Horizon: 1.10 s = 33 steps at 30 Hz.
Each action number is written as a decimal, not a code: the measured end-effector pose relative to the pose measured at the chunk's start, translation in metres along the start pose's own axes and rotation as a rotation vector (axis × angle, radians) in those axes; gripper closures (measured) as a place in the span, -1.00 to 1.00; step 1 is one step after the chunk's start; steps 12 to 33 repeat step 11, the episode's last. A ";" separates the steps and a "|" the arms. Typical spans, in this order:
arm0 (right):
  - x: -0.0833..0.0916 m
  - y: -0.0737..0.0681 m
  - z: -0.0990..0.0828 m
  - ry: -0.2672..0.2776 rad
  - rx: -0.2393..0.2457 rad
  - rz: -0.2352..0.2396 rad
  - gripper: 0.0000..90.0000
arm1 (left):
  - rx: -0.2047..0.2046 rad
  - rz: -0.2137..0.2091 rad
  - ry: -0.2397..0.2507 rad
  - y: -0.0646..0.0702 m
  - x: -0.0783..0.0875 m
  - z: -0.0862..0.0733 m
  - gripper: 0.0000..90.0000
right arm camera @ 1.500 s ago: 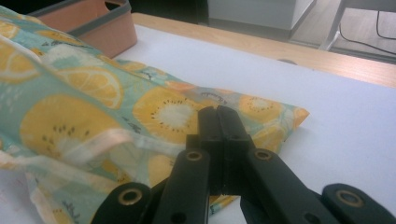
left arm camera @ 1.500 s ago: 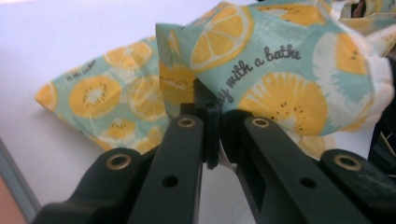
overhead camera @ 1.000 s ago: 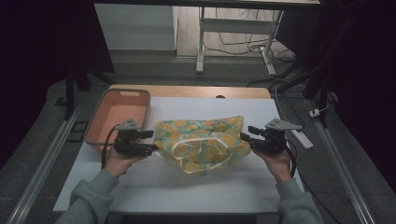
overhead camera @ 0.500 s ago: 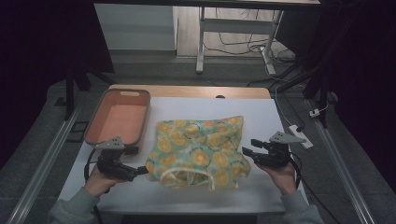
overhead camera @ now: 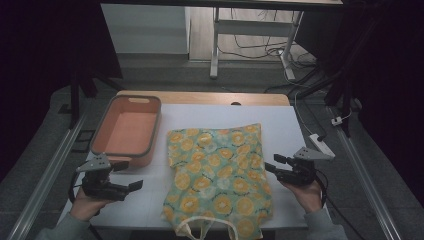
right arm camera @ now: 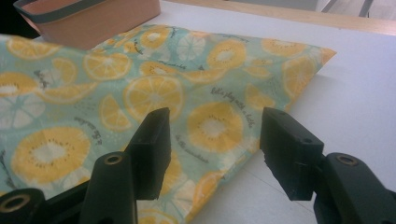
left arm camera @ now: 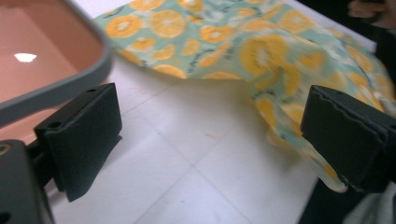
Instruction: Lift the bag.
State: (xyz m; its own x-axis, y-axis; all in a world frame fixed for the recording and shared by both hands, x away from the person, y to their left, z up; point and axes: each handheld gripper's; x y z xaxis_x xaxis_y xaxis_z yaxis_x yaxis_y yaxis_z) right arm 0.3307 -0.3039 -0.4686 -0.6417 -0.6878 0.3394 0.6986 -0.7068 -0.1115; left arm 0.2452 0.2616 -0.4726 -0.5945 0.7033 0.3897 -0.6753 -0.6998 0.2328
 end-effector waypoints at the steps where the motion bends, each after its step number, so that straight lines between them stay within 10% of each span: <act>1: 0.000 -0.001 0.000 0.002 0.005 -0.001 -0.02 | -0.002 0.006 -0.007 -0.001 -0.002 0.001 -0.85; 33: -0.002 -0.007 -0.001 0.004 0.058 0.014 -0.02 | -0.017 0.033 -0.039 -0.004 -0.016 0.003 -0.81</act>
Point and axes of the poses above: each handheld gripper's, and its own axes: x roughly backward along the jaws, z roughly out of its top, y roughly to its right, and after that the axes turned 9 degrees about y, right-handed
